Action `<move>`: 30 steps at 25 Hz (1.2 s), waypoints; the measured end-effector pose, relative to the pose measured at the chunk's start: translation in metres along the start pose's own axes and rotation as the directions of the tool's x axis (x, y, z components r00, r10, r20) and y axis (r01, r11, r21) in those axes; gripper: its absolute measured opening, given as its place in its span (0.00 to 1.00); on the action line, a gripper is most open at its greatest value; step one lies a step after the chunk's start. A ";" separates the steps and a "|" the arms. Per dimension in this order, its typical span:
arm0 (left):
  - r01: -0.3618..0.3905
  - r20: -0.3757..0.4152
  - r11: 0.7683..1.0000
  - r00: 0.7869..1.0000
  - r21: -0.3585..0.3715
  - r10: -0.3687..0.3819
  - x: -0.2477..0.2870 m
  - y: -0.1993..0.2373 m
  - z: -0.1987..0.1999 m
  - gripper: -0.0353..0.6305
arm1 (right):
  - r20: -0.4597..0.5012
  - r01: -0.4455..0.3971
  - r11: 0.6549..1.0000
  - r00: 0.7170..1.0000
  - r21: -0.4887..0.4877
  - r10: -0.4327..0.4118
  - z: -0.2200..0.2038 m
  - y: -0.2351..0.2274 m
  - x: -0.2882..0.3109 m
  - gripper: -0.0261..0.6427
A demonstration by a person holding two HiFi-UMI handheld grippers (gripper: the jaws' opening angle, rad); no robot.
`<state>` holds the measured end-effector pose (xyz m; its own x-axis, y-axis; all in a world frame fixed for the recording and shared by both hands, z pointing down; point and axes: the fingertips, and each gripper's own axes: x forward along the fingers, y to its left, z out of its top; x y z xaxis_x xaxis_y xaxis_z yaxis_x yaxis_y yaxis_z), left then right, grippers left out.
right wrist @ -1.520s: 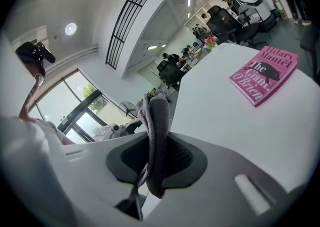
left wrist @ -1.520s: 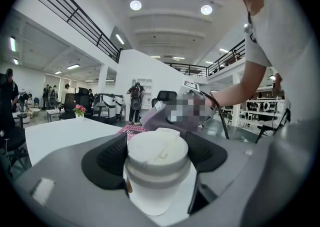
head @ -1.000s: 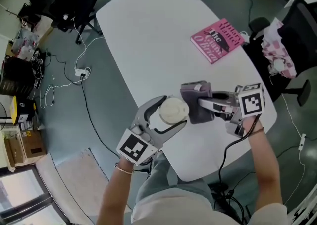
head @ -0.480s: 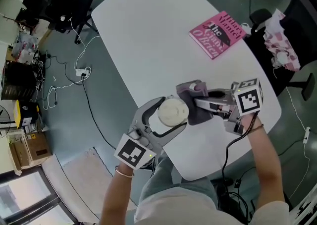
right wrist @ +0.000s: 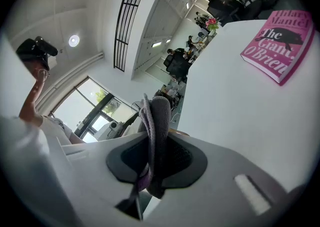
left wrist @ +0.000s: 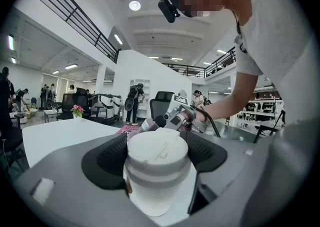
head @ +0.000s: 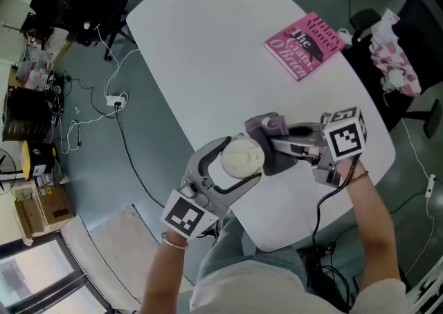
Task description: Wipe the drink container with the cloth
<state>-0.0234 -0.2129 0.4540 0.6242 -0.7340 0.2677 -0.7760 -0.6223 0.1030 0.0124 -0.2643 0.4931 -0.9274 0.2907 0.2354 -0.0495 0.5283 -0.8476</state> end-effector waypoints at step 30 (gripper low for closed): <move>0.003 0.005 1.000 1.000 0.017 -0.003 -0.001 -0.003 -0.001 0.61 | -0.062 0.204 0.979 0.977 -0.027 -0.205 -0.029 -0.047 0.021 0.14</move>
<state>-0.0221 -0.2097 0.4542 0.6267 -0.7338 0.2623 -0.7727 -0.6287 0.0873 0.0058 -0.2596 0.5513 -0.8730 0.2249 0.4328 -0.2271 0.5979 -0.7687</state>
